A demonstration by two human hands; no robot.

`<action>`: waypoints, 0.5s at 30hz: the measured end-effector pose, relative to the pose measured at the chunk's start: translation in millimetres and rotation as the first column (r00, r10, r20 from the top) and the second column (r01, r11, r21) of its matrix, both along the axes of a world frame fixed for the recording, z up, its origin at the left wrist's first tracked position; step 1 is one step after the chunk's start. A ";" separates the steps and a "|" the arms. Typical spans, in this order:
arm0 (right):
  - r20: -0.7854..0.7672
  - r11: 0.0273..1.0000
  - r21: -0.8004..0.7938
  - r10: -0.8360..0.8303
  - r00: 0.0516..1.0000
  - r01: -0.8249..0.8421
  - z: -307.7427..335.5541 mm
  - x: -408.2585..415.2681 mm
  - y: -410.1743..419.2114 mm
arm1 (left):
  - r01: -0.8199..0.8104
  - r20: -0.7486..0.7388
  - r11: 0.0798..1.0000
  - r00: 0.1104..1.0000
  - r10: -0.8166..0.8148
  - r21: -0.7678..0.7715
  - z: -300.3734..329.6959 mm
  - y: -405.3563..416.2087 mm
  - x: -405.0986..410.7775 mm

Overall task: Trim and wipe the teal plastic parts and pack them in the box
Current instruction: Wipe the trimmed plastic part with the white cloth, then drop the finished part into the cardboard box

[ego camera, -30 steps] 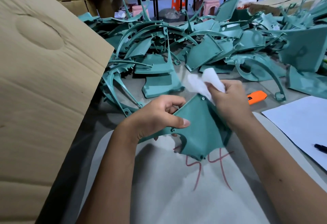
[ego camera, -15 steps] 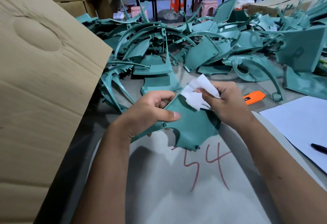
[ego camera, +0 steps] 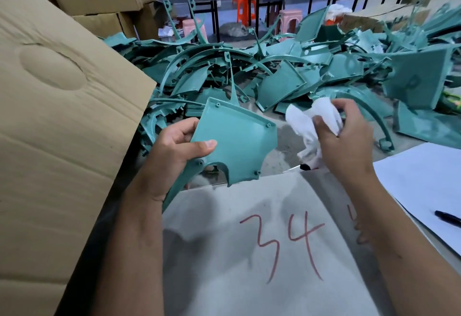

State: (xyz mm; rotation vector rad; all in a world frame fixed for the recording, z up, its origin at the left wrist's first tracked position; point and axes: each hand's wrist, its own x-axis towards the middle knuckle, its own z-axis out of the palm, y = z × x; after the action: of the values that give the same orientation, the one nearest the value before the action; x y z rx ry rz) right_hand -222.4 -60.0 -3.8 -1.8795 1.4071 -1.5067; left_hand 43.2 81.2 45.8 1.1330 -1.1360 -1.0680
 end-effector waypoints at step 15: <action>0.279 0.119 0.472 0.920 0.276 -0.874 8.3 22.0 35.0 | -0.566 0.412 0.815 0.717 0.562 -0.125 4.9 -40.8 -32.2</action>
State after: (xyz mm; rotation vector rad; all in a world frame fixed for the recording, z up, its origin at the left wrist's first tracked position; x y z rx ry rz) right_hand -200.4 -25.0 4.5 -1.7620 0.2998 -0.2862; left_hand 11.0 40.4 50.7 1.6464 -1.0038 -0.3395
